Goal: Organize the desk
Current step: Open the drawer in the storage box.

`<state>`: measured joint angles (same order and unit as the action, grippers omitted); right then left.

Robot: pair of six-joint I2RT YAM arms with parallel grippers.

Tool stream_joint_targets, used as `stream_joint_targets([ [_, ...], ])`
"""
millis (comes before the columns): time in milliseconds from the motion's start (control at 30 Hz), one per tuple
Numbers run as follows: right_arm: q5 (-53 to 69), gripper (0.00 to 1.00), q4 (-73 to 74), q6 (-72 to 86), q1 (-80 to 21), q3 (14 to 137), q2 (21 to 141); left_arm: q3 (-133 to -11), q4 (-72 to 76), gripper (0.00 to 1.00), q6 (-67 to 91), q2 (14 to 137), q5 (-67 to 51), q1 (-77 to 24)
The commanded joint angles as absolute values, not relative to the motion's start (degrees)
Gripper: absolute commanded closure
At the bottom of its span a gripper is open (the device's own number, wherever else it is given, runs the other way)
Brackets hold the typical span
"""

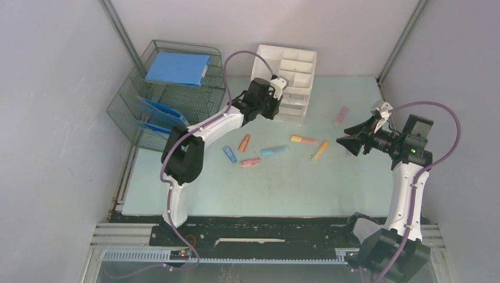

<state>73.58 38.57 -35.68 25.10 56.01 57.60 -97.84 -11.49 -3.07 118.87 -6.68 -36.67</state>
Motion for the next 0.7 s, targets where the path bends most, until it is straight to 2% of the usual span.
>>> stream_joint_targets([
  [0,74.44,0.40,38.75,-36.21,25.22,57.47,57.54,-101.49,-20.66,0.75,-4.66,115.26,-7.91,-37.03],
  [200,74.51,0.40,38.78,-36.21,25.31,57.42,57.65,-104.93,-26.67,0.75,-5.71,115.76,-8.67,-37.05],
  [367,74.49,0.40,38.91,-36.36,25.31,57.40,57.71,-96.90,-16.64,0.68,-3.06,109.17,-8.24,-37.09],
  [567,74.30,0.40,39.23,-36.86,25.31,57.45,57.61,-77.77,3.07,0.42,-0.29,96.20,-6.17,-37.07],
  [633,74.27,0.40,39.32,-37.06,25.19,57.40,57.55,-69.58,11.08,0.28,1.96,91.31,-4.08,-36.81],
  [667,74.27,0.40,39.45,-37.13,25.15,57.45,57.64,-64.15,15.24,0.16,3.28,89.24,-3.50,-36.42],
])
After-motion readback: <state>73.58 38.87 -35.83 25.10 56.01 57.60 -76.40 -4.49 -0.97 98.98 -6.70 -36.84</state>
